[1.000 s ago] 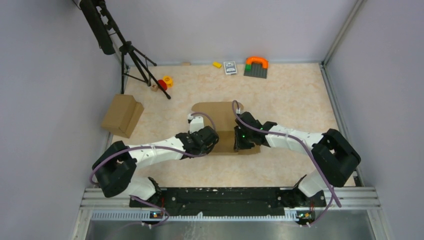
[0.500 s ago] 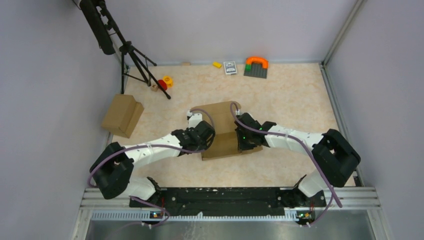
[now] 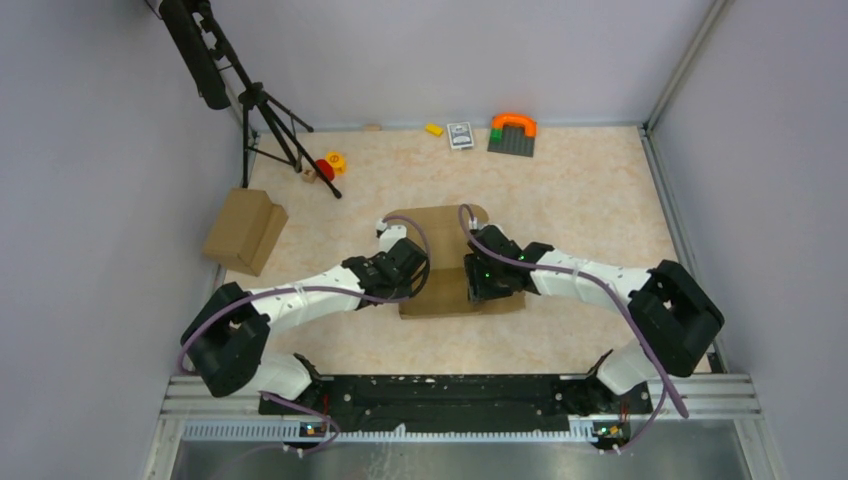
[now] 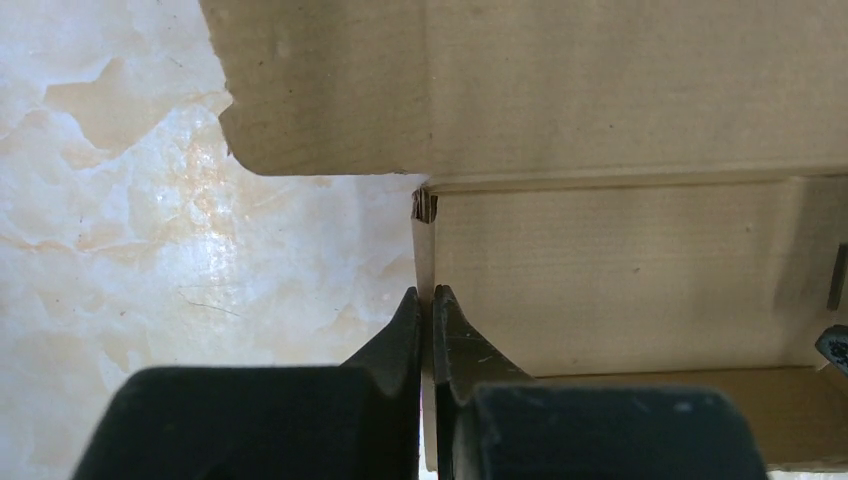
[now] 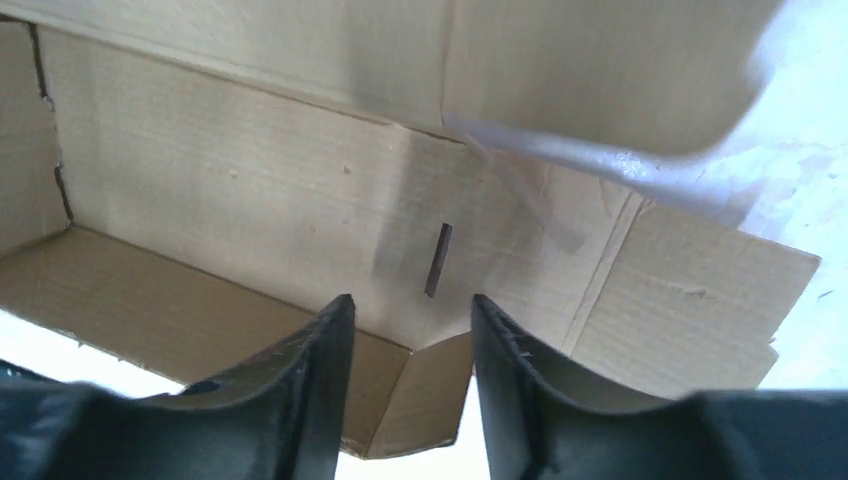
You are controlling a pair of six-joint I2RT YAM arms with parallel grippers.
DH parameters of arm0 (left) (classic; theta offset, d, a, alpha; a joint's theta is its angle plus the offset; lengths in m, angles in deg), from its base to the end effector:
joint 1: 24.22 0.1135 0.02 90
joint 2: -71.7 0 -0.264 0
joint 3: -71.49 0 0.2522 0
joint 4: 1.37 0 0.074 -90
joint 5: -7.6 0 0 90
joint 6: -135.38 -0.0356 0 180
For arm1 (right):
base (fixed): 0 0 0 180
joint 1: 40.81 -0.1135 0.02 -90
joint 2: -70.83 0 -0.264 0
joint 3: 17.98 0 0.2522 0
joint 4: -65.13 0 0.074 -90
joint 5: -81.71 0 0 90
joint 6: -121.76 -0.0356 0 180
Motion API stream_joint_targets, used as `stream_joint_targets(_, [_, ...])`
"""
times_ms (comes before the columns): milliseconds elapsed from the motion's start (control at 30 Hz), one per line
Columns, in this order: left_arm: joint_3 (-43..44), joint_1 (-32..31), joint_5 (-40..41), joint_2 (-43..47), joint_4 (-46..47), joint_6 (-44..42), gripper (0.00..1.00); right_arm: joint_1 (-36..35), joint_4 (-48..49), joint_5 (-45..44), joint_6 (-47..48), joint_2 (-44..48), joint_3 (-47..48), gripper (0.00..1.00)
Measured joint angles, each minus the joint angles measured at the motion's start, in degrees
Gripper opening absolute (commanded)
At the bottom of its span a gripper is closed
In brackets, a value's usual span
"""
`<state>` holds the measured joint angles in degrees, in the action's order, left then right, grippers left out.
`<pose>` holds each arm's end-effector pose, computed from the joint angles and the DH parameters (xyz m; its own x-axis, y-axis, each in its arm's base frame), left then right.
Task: Fold the paper box
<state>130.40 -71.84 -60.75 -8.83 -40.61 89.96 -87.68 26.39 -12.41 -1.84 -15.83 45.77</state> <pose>0.1871 -0.1855 0.1874 -0.8163 -0.0733 -0.5730 -0.0105 0.9936 -0.1123 0.1994 0.2091 0.1825 -0.8911 -0.1438 -0.4305 -0.2539 0.9441 0.2101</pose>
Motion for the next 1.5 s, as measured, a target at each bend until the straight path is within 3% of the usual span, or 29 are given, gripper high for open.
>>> stream_joint_targets(333, [-0.6, 0.0, 0.3, 0.2, 1.5, -2.6, 0.0, 0.6, -0.3, -1.0, 3.3, 7.2, 0.1, 0.87])
stream_joint_targets(567, [-1.1, 0.0, 0.3, 0.7, 2.0, -3.2, 0.0, 2.7, -1.5, -1.4, 5.0, 7.2, 0.7, 0.89])
stream_joint_targets(800, [-1.7, 0.0, 0.3, 1.3, 2.4, -4.0, 0.0, 4.1, 0.1, 0.1, 8.5, 4.0, 0.7, 0.87])
stream_joint_targets(1267, [-2.2, -0.4, 0.2, 1.6, 3.6, -4.5, 0.0, 1.5, 2.8, 5.6, 12.5, -1.2, 1.5, 0.59])
stream_joint_targets(1500, [-2.2, -0.5, 0.2, 1.6, 3.6, -4.6, 0.0, 1.2, 3.5, 7.2, 10.2, -1.2, 1.9, 0.55])
